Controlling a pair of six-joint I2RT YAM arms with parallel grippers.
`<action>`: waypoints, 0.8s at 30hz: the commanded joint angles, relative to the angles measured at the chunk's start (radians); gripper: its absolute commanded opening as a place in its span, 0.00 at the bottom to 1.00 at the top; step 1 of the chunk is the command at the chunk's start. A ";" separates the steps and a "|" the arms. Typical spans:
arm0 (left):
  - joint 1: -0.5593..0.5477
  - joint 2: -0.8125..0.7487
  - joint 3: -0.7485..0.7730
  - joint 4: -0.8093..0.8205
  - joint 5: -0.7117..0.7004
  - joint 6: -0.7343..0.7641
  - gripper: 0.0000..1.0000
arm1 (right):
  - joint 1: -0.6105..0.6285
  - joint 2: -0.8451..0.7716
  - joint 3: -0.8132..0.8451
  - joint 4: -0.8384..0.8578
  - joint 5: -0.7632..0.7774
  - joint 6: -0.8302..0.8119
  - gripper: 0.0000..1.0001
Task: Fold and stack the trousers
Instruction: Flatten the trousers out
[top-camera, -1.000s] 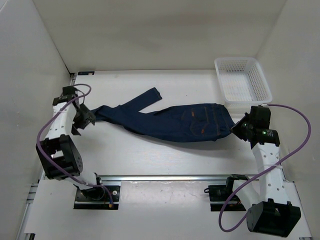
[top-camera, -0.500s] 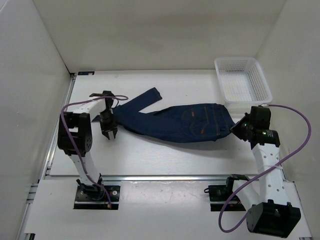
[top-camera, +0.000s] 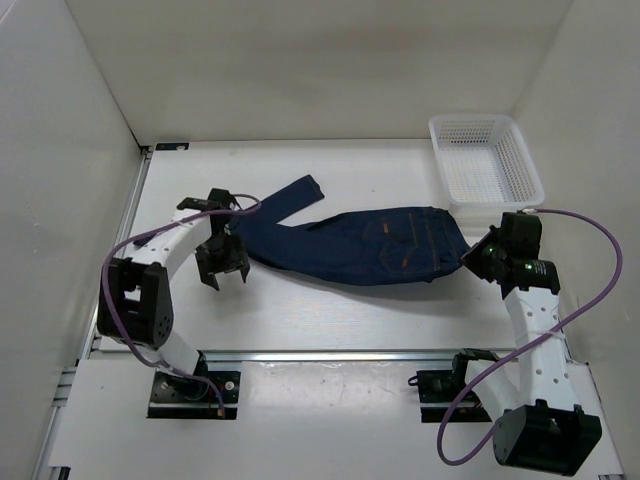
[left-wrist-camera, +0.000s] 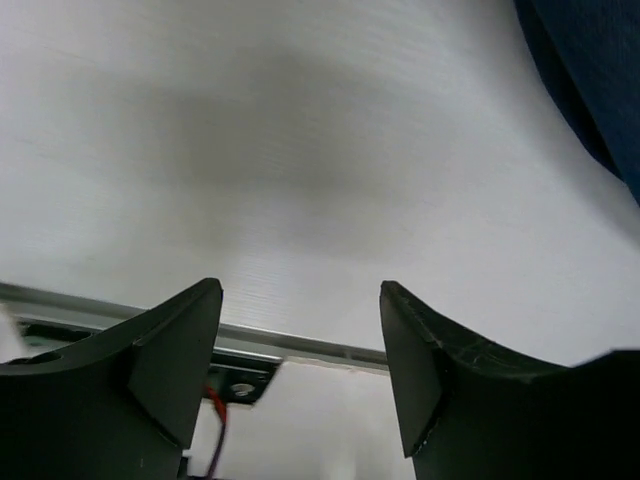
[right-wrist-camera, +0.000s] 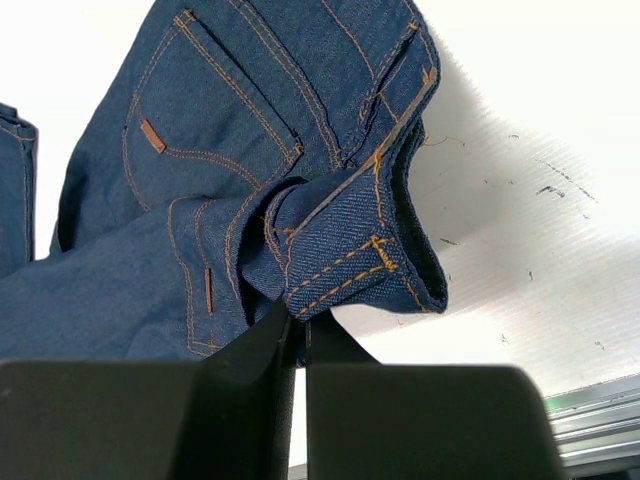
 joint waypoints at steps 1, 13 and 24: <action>-0.062 -0.100 -0.068 0.033 0.107 -0.148 0.76 | 0.006 -0.027 -0.015 0.031 -0.001 -0.009 0.01; -0.136 -0.246 -0.212 -0.039 -0.042 -0.383 0.87 | 0.015 -0.046 -0.015 0.022 -0.010 -0.009 0.01; -0.037 -0.431 -0.283 0.016 -0.095 -0.706 0.82 | 0.015 -0.056 -0.024 0.013 -0.019 -0.009 0.01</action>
